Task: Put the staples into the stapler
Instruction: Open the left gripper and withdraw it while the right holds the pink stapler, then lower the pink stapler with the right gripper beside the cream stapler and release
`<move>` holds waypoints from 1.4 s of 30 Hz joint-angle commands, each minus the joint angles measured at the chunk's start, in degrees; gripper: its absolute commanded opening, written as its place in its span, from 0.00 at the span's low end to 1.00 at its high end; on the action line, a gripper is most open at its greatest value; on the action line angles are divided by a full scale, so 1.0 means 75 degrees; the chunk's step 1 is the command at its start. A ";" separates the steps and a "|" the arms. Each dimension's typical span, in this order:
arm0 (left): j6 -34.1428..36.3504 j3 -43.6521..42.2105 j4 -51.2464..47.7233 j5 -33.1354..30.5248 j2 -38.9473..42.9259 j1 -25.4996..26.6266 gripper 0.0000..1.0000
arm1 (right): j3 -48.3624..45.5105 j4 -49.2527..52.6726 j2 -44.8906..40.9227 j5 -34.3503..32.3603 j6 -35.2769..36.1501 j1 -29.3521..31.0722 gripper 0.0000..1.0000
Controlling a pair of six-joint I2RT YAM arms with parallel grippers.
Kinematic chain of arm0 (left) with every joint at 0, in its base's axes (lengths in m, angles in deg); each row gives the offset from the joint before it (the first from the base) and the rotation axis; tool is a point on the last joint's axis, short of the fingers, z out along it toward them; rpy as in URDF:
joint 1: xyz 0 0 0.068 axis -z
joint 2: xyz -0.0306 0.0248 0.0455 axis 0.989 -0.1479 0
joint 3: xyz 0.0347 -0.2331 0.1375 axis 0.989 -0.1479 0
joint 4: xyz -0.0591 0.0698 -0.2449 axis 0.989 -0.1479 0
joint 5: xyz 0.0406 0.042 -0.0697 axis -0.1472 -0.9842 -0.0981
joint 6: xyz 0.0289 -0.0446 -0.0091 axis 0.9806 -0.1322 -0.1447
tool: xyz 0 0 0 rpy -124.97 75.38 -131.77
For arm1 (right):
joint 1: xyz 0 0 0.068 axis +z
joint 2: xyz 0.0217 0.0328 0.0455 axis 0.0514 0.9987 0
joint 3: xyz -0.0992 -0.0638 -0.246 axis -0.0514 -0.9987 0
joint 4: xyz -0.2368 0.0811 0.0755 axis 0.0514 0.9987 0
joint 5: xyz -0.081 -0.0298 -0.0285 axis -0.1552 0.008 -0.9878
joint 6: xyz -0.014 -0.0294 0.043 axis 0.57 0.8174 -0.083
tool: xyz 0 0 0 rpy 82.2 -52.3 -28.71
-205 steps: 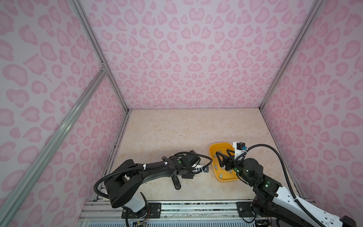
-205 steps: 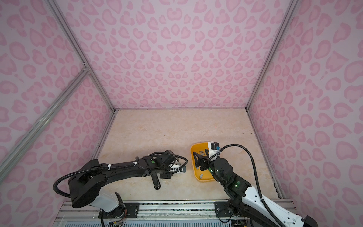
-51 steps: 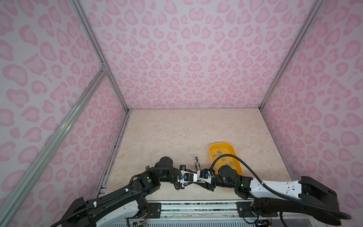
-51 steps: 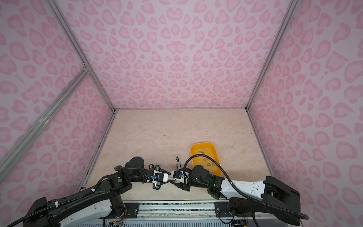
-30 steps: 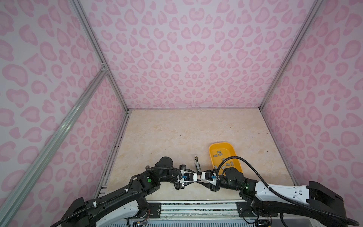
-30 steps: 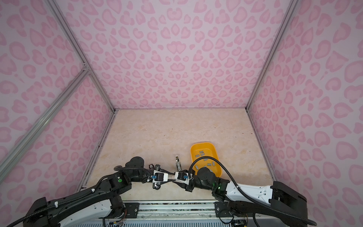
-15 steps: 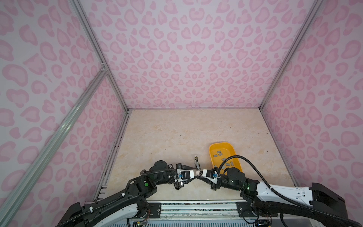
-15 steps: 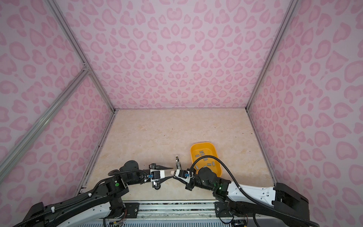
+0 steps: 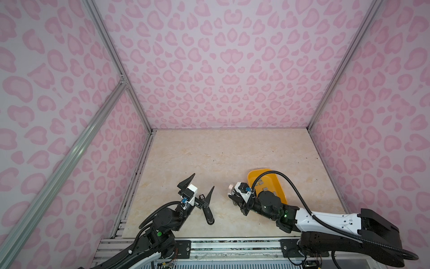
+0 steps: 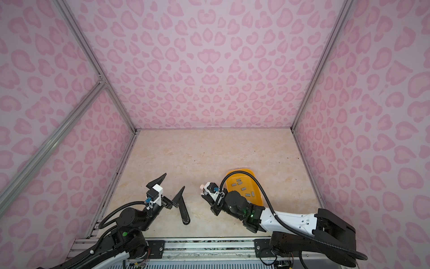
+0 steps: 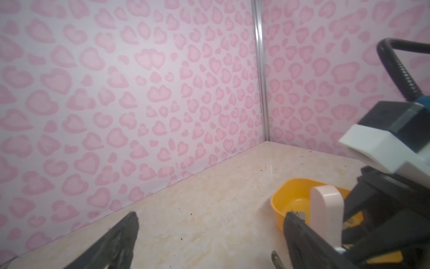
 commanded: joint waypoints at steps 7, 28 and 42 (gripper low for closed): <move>-0.1136 0.0349 -0.0211 -0.1382 -0.0246 -0.0247 0.97 | 0.0594 0.0873 0.0640 -0.1518 -0.1928 0.0048 0.00; -0.1162 0.0312 -0.0059 -0.1660 -0.0465 -0.0282 0.97 | 0.4620 0.4339 0.4701 -0.2900 -0.5118 0.1037 0.00; -0.3309 0.1440 -0.0854 -0.5672 -0.1917 -0.0533 0.97 | 0.5044 0.5176 0.5870 -0.3572 -0.6026 0.1083 0.00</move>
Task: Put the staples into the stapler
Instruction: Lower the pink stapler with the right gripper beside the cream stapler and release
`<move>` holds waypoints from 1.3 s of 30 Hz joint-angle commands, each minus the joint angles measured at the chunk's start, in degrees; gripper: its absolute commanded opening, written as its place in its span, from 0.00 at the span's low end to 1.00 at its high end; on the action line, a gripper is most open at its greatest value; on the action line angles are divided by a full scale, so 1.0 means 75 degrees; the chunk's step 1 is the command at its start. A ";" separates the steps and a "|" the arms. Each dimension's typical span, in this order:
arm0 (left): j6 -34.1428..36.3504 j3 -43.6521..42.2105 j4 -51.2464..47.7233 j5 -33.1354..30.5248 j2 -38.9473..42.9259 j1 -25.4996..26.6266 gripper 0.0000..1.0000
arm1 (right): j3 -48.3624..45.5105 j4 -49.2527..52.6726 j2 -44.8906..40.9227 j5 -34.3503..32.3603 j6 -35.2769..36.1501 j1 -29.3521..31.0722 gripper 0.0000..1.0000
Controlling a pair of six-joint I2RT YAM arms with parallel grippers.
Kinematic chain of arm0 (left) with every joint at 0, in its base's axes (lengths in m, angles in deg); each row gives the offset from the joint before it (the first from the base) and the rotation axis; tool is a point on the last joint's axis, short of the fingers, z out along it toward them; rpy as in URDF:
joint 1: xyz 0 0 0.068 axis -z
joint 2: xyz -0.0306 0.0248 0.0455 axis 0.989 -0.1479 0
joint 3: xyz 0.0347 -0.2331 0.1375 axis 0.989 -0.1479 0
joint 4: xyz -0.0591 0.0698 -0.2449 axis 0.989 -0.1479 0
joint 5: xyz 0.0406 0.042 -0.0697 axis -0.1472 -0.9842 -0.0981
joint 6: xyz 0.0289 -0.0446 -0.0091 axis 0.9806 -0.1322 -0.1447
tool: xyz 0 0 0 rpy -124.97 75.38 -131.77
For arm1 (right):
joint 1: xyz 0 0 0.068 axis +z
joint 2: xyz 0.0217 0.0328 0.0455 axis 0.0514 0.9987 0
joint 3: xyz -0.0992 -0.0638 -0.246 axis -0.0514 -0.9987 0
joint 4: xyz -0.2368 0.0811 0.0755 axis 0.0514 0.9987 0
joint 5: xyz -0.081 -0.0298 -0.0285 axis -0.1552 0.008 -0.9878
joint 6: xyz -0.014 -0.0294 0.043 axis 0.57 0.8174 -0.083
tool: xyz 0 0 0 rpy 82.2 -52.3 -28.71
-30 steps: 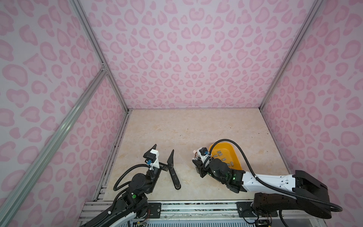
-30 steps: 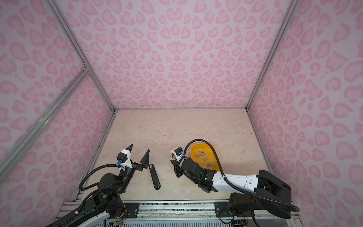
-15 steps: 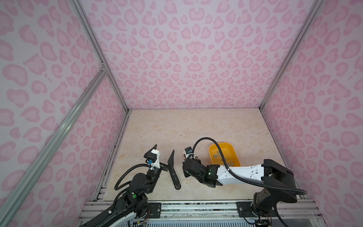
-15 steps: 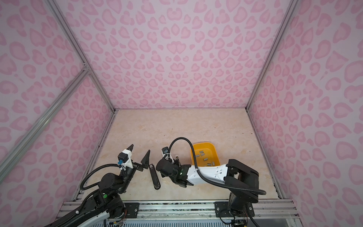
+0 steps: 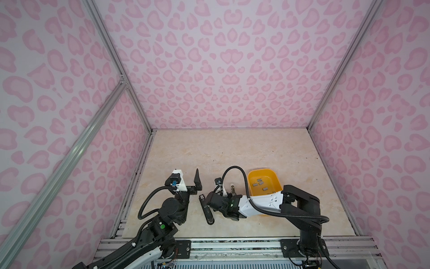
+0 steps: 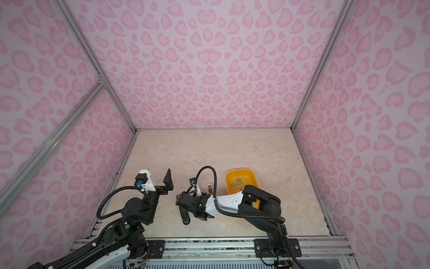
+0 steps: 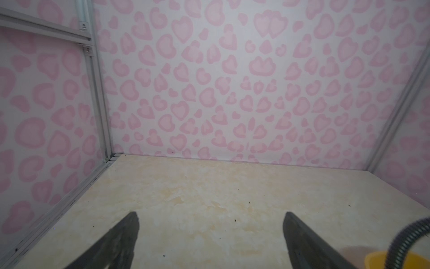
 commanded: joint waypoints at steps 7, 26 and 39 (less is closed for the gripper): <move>-0.2269 0.1155 -0.1996 -0.1820 -0.0502 -0.0079 0.97 | 0.0000 0.0358 0.0100 -0.0464 -0.0245 0.0040 0.00; -0.1144 0.0965 -0.2460 0.0596 0.0494 -0.0088 0.97 | -0.0575 -0.0160 -0.0731 -0.0507 0.0158 -0.0066 0.56; -0.0621 0.0892 -0.2232 0.1153 0.0302 -0.0091 0.97 | -0.1407 -0.0441 -0.2685 -0.1349 0.0853 0.0719 0.51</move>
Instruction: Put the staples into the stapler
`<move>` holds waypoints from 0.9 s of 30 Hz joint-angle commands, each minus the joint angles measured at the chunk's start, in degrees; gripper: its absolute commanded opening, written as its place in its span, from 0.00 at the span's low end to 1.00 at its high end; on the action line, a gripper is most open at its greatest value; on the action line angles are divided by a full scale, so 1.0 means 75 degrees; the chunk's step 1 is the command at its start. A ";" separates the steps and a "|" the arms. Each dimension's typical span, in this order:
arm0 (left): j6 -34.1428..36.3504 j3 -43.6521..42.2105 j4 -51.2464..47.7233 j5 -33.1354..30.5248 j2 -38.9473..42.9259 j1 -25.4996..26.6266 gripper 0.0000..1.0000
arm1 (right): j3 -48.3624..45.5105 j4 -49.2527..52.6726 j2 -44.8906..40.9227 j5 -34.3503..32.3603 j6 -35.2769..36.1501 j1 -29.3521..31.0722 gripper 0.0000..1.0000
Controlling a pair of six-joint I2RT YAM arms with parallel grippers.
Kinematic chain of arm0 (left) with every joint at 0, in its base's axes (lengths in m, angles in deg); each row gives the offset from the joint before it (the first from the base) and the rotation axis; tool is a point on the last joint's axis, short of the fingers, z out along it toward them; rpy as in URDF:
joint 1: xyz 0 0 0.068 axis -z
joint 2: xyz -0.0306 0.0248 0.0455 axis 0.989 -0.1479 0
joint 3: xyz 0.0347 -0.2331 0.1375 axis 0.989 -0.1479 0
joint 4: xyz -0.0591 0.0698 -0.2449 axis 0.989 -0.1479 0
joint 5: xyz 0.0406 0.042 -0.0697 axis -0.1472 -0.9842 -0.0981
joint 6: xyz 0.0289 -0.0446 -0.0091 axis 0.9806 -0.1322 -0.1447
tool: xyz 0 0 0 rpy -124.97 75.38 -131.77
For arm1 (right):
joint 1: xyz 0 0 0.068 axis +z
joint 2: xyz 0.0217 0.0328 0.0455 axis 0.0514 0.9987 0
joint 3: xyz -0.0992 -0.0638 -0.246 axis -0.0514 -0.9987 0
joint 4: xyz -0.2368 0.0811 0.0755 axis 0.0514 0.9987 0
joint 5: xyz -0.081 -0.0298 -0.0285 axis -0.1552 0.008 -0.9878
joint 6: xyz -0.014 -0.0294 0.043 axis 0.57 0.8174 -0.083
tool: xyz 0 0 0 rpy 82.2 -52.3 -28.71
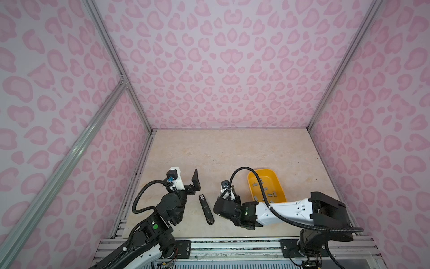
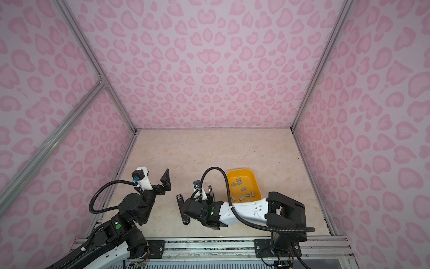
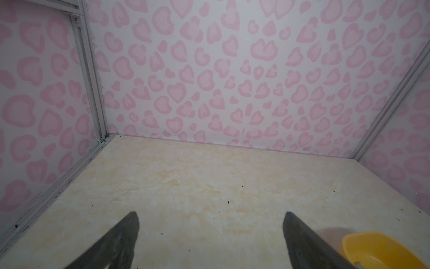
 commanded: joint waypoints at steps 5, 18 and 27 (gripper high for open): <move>0.0394 0.0235 0.0272 0.0234 -0.0470 0.0008 0.99 | -0.0861 -0.1231 -0.1124 -0.0292 0.0899 0.0053 0.52; 0.1115 0.1057 -0.0214 0.0806 -0.0676 0.0003 0.99 | -0.1196 -0.1541 -0.2383 -0.0116 0.2064 -0.0353 0.55; 0.3915 0.3838 -0.1366 0.1561 -0.2729 -0.0012 0.96 | -0.1304 -0.2505 -0.3385 0.2393 0.2667 -0.2618 0.55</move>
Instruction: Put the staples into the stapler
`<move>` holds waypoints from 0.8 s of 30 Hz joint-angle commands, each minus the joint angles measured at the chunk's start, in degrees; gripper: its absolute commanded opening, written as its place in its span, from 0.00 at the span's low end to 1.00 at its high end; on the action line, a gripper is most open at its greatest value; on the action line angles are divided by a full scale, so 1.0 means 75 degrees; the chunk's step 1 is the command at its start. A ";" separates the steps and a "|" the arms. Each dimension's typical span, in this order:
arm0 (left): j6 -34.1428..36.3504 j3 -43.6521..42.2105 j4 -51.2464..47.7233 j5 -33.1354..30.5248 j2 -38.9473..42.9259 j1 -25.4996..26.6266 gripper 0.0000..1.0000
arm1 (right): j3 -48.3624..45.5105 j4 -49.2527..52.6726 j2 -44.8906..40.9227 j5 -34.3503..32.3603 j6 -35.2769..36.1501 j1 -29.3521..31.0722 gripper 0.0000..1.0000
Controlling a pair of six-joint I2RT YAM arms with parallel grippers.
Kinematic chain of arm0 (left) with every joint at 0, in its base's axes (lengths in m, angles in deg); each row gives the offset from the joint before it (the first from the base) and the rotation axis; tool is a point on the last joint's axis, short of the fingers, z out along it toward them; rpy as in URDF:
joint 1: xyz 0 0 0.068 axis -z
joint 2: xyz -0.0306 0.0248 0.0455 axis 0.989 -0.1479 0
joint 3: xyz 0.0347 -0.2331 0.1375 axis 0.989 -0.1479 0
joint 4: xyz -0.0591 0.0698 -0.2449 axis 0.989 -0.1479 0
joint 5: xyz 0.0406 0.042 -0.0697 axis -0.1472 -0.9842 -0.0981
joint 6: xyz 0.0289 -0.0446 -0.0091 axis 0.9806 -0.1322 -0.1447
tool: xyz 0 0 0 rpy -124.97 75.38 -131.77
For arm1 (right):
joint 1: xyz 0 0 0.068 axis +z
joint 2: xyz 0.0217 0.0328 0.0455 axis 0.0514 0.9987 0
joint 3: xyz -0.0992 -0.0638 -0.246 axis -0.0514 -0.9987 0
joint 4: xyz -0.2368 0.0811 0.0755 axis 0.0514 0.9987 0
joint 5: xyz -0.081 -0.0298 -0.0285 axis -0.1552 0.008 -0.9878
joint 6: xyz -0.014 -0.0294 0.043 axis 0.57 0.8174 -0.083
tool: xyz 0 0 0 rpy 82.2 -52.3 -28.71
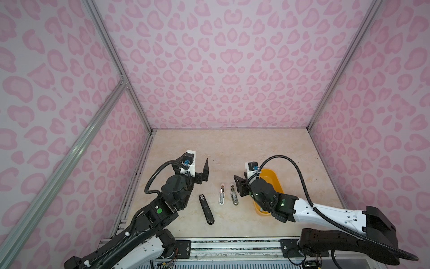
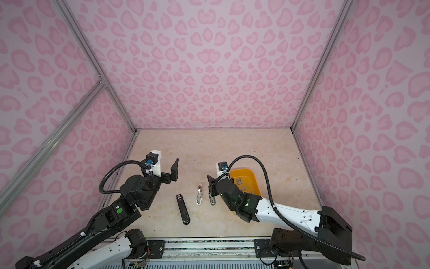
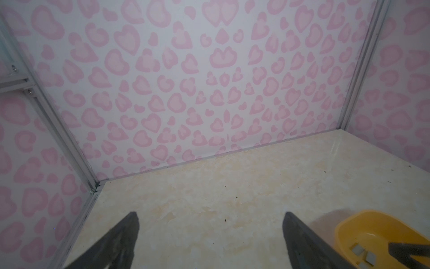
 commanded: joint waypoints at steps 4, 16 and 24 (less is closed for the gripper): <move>0.4442 0.1096 -0.0894 0.0321 -0.0637 0.0005 0.95 | 0.0444 0.0664 -0.0746 0.1141 0.0963 -0.0817 0.58; 0.7905 0.0506 -0.5547 0.2348 -0.0533 -0.0416 0.92 | -0.0871 -0.0075 -0.1815 0.1984 0.1073 -0.1687 0.64; 0.8444 0.0031 -0.5644 0.2620 -0.1877 -0.0333 0.90 | -0.0831 -0.0012 -0.1680 0.2153 0.0960 -0.1931 0.64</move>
